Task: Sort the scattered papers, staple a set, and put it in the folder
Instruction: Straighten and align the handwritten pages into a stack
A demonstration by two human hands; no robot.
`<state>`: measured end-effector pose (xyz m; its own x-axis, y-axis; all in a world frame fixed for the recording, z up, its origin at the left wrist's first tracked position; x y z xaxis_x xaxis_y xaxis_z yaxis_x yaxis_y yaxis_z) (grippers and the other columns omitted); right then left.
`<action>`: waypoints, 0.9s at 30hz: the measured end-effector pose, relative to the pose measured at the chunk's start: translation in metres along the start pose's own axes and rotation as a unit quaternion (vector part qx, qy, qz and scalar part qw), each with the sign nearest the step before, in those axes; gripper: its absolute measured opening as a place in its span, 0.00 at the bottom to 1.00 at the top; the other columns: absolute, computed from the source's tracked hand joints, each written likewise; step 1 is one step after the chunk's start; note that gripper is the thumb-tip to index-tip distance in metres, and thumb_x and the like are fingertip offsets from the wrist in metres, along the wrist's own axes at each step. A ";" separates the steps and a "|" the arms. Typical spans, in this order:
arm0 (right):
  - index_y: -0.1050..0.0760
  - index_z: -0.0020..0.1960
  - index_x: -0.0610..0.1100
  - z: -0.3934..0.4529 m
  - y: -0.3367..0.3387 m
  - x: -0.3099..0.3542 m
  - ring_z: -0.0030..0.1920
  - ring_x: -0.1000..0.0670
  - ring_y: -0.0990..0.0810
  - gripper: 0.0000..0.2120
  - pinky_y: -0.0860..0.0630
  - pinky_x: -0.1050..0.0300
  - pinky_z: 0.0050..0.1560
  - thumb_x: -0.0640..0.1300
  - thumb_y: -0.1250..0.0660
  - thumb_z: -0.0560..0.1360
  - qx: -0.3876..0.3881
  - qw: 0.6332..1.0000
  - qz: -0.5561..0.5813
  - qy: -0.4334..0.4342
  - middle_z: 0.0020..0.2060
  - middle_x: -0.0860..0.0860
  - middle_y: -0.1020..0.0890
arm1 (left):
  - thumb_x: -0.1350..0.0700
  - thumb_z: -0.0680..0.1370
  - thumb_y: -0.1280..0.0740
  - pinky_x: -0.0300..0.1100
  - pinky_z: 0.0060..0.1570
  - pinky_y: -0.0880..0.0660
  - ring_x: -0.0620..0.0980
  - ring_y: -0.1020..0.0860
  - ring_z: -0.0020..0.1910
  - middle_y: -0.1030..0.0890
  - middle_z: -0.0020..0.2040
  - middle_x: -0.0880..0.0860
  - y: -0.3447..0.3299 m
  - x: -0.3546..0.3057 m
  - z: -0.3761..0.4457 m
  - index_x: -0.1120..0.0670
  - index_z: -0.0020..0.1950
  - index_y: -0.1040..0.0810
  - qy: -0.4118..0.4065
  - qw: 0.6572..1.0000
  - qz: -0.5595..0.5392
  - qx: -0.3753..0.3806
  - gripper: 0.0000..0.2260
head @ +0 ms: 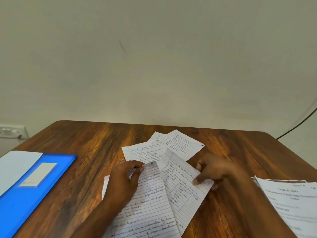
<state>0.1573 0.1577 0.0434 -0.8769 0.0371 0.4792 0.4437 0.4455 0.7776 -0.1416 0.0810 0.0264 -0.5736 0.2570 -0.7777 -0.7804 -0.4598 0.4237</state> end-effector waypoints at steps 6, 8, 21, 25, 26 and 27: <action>0.19 0.60 0.41 -0.013 -0.007 -0.015 0.43 0.48 0.13 0.17 0.16 0.56 0.42 0.34 0.22 0.73 0.127 0.989 0.077 0.009 0.50 0.41 0.12 | 0.56 0.79 0.26 0.54 0.55 0.20 0.45 0.18 0.51 0.15 0.49 0.40 0.000 0.002 0.001 0.47 0.53 0.13 -0.004 1.000 0.009 -0.004 0.06; 0.18 0.59 0.40 -0.008 0.001 -0.011 0.41 0.48 0.14 0.14 0.16 0.55 0.42 0.34 0.23 0.74 0.081 0.987 0.133 0.029 0.50 0.40 0.12 | 0.56 0.79 0.27 0.54 0.55 0.19 0.45 0.18 0.51 0.15 0.49 0.41 0.001 0.002 0.001 0.47 0.53 0.13 0.000 1.000 0.007 -0.005 0.06; 0.15 0.50 0.38 0.007 0.002 0.031 0.47 0.41 0.12 0.04 0.18 0.51 0.44 0.38 0.27 0.79 -0.165 0.886 0.416 0.123 0.43 0.45 0.11 | 0.54 0.80 0.28 0.56 0.51 0.16 0.46 0.17 0.46 0.15 0.49 0.40 0.003 0.001 0.000 0.45 0.51 0.13 0.025 0.999 -0.037 -0.009 0.05; 0.15 0.50 0.36 0.006 0.001 0.034 0.39 0.43 0.16 0.05 0.21 0.53 0.36 0.38 0.26 0.78 -0.100 0.915 0.369 0.131 0.43 0.40 0.12 | 0.55 0.79 0.27 0.54 0.55 0.17 0.45 0.17 0.51 0.15 0.49 0.39 0.006 -0.005 0.000 0.46 0.52 0.13 0.018 0.999 -0.036 -0.018 0.06; 0.15 0.49 0.35 0.005 0.000 0.034 0.39 0.43 0.17 0.05 0.22 0.53 0.36 0.38 0.25 0.77 -0.085 0.919 0.363 0.129 0.44 0.38 0.12 | 0.56 0.79 0.27 0.53 0.58 0.18 0.43 0.17 0.52 0.15 0.50 0.40 0.007 -0.006 -0.001 0.46 0.53 0.13 0.017 0.999 -0.034 -0.021 0.06; 0.15 0.49 0.33 0.005 -0.001 0.033 0.39 0.42 0.19 0.07 0.22 0.52 0.36 0.38 0.25 0.76 -0.069 0.922 0.359 0.128 0.44 0.36 0.13 | 0.56 0.79 0.27 0.52 0.59 0.18 0.43 0.18 0.53 0.15 0.50 0.40 0.007 -0.006 -0.001 0.47 0.53 0.12 0.016 0.999 -0.034 -0.023 0.06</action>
<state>0.1268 0.1625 0.0562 -0.2829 0.0594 0.9573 0.9278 0.2699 0.2574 -0.1436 0.0754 0.0343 -0.5114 0.2613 -0.8187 -0.8041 -0.4817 0.3485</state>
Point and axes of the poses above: each hand's wrist, its own z-axis towards the middle knuckle, its own y-axis out of the back of the hand, x = y × z, the point moved 9 cm from there along z, towards the middle knuckle
